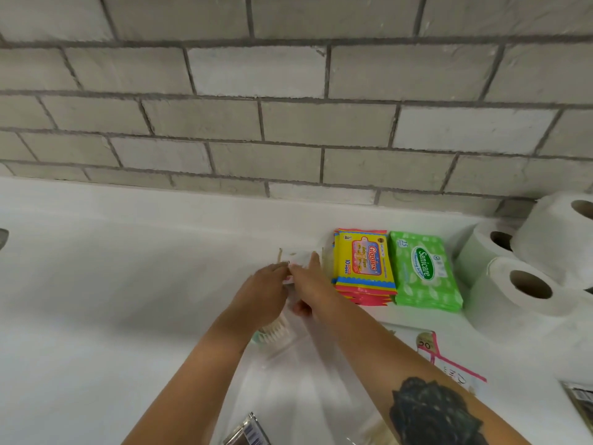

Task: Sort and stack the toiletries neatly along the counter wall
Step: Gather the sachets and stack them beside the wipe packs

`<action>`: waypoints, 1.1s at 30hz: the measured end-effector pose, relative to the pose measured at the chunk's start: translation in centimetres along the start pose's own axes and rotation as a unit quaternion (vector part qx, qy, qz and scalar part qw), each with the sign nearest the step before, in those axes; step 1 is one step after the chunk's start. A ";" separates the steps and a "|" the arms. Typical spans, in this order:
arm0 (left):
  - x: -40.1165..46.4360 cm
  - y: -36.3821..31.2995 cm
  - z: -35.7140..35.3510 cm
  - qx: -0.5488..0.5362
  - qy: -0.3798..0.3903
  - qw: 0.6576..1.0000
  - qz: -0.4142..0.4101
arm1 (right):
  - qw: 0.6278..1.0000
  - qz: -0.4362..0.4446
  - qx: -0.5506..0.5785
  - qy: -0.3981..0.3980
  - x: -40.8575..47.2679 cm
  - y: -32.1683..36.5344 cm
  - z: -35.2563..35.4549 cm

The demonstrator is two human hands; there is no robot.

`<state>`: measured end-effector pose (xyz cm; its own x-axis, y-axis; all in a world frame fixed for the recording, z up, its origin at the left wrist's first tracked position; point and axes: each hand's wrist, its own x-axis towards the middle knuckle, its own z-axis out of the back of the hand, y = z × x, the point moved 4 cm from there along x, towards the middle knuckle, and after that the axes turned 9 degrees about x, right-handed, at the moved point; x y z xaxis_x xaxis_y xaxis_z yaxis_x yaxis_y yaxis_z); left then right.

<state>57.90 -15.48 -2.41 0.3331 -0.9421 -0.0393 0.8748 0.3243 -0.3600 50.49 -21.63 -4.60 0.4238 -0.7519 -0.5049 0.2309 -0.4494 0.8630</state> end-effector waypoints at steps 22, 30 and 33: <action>3.9 -1.3 -3.5 0.201 0.086 0.976 -0.022 | 0.932 0.260 -0.240 -0.073 -5.1 -0.7 2.5; 3.9 -1.6 -3.5 0.216 0.100 0.971 -0.005 | 0.929 0.270 -0.241 -0.074 -6.5 -0.7 3.8; 3.4 -1.9 -3.4 0.204 0.085 0.975 0.007 | 0.930 0.270 -0.234 -0.084 -7.7 -0.5 5.0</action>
<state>56.14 -19.59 -4.98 0.3127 -0.9269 -0.2074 0.9495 0.3110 0.0417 42.76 -18.04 -1.25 0.4549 -0.8895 0.0437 0.3961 0.2461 0.8846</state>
